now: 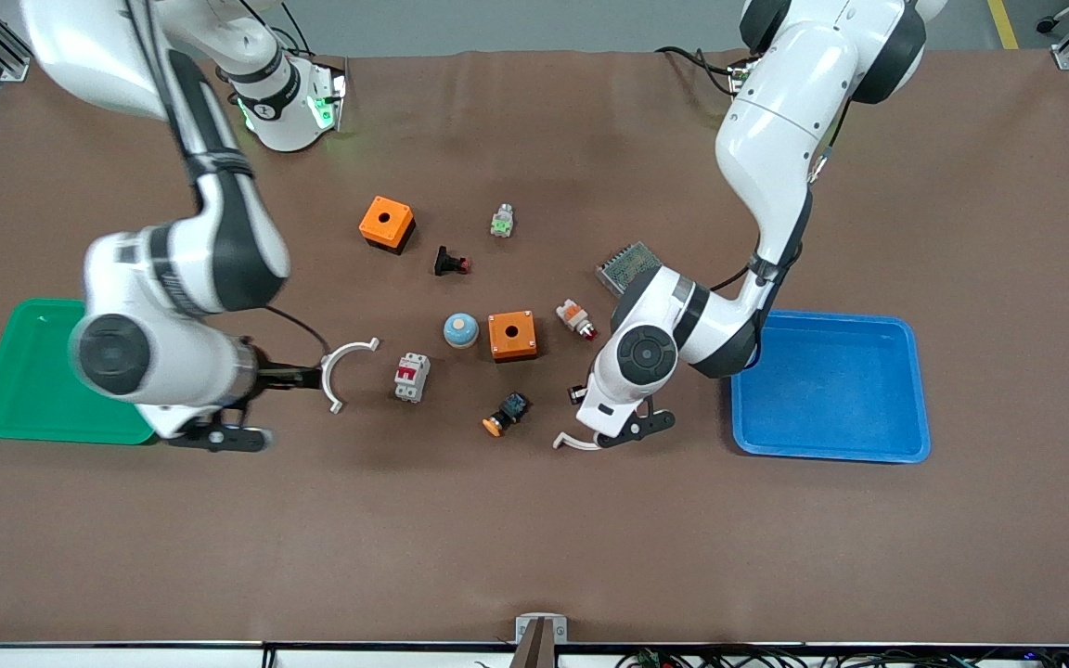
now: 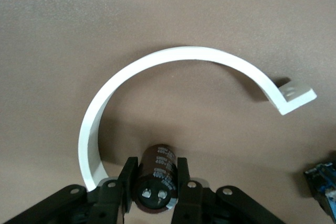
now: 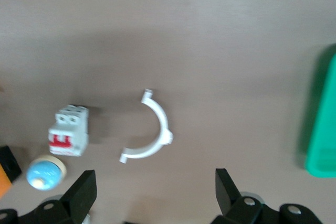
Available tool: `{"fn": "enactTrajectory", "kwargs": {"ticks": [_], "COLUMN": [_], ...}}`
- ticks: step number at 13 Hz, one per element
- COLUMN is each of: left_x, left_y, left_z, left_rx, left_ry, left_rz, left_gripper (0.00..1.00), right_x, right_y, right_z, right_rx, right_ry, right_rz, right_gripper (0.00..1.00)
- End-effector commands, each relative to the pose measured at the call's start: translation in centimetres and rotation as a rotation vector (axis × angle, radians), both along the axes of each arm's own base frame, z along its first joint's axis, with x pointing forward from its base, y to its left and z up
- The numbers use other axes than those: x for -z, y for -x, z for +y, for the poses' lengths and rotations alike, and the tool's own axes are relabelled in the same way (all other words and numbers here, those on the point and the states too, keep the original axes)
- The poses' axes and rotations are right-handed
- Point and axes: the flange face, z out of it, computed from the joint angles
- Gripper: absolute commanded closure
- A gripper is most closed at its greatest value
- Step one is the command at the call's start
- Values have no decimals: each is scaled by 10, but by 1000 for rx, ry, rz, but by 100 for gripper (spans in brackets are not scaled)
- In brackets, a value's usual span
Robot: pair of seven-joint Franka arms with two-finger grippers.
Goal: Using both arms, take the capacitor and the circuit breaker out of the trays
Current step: 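Release the breaker with the right gripper while the left gripper lowers the capacitor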
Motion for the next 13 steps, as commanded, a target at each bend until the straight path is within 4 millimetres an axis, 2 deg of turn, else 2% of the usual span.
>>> {"fn": "enactTrajectory", "kwargs": {"ticks": [1,3,4,5,6,8,10,13], "left_x": [4,6,2,-10,-31,-73,-132,-214], "left_y": [-4,-2,-3,-4,-6,-16,-26,-25], "left_z": [-6,-8,-7,-9,-9,6,40,105], "left_rx": [8,15,15,17,14,-6,-35,44], "left_ry": [-12,-16,-13,-8,4,12,-3,-31], "left_rz": [-39,-38,-42,-53,-71,-86,-64,-2], "left_gripper": [81,76,51,14,0,0,0,0], "right_x": [-44,-72,-84,-98,-111,-115,-117,-141], "right_y": [20,39,48,56,62,63,63,56], "right_z": [-58,-101,-115,-132,-150,-172,-186,-186], "right_rx": [-40,-25,-34,-30,-12,-48,-24,-19], "right_ry": [41,28,17,7,2,-16,-30,-26], "right_rz": [21,37,43,52,44,36,27,-25], "right_gripper": [0,0,0,0,0,0,0,0]}}
